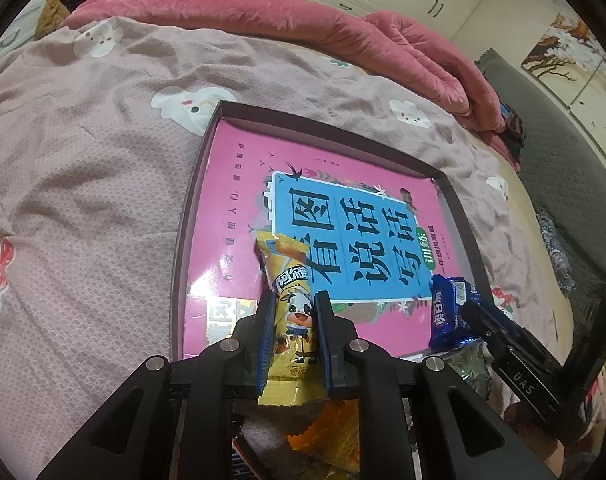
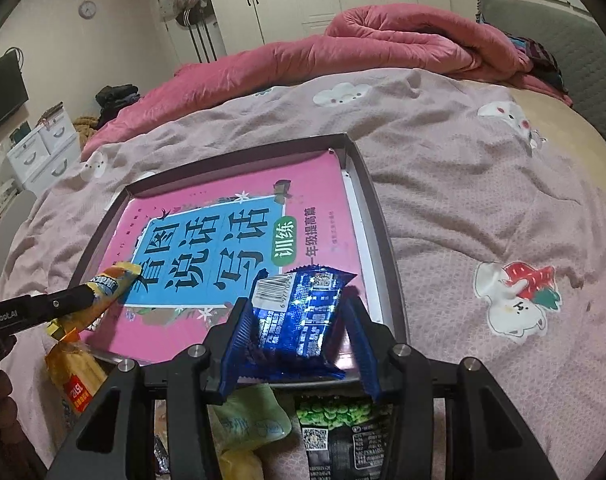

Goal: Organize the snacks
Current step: 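Lift both snacks and lower them into the tray, opening both tools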

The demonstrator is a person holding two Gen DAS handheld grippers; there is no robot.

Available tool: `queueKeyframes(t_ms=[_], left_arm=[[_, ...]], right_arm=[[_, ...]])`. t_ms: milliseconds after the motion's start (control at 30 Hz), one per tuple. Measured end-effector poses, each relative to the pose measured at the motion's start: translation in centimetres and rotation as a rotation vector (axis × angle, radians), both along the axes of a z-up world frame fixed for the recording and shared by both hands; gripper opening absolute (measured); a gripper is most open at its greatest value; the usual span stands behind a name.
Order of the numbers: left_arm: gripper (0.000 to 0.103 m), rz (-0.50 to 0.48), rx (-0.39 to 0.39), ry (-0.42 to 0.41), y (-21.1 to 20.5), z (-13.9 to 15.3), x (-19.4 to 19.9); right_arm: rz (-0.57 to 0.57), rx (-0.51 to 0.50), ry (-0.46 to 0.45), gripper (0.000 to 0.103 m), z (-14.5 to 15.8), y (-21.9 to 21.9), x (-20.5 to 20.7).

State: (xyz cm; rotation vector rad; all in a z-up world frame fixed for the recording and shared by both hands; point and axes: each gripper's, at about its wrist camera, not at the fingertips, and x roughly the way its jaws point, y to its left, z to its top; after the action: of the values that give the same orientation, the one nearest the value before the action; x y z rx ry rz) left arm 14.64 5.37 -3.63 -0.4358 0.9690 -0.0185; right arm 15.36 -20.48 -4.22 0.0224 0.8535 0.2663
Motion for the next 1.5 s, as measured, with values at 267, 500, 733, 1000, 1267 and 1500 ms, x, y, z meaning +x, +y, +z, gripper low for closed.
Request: queueKeyframes(t_ms=[267, 500, 733, 1000, 1267, 1500], left_arm=[[0.019, 0.005, 0.026, 0.02, 0.6, -0.9, 0.8], [0.019, 0.021, 0.026, 0.017, 1.3, -1.2, 1.3], [0.027, 0.028, 0.014, -0.009, 1.7, -0.3, 0.7], [0.054, 0.038, 0.014, -0.051, 1.9, 1.8, -0.4], [0.068, 0.054, 0.031, -0.095, 2.3, 4.2, -1.9], [0.073, 0.046, 0.042, -0.114, 2.1, 5.5, -3.4]], right_arm=[[-0.006, 0.016, 0.002, 0.048, 0.5, -0.5, -0.8], [-0.008, 0.02, -0.019, 0.048, 1.4, -0.8, -1.3], [-0.014, 0.049, -0.04, 0.049, 2.5, -1.6, -1.8], [-0.017, 0.077, -0.06, 0.056, 3.5, -2.2, -2.5], [-0.002, 0.092, -0.103, 0.061, 4.7, -2.3, -3.5], [0.009, 0.107, -0.136, 0.067, 5.8, -2.4, -4.5]])
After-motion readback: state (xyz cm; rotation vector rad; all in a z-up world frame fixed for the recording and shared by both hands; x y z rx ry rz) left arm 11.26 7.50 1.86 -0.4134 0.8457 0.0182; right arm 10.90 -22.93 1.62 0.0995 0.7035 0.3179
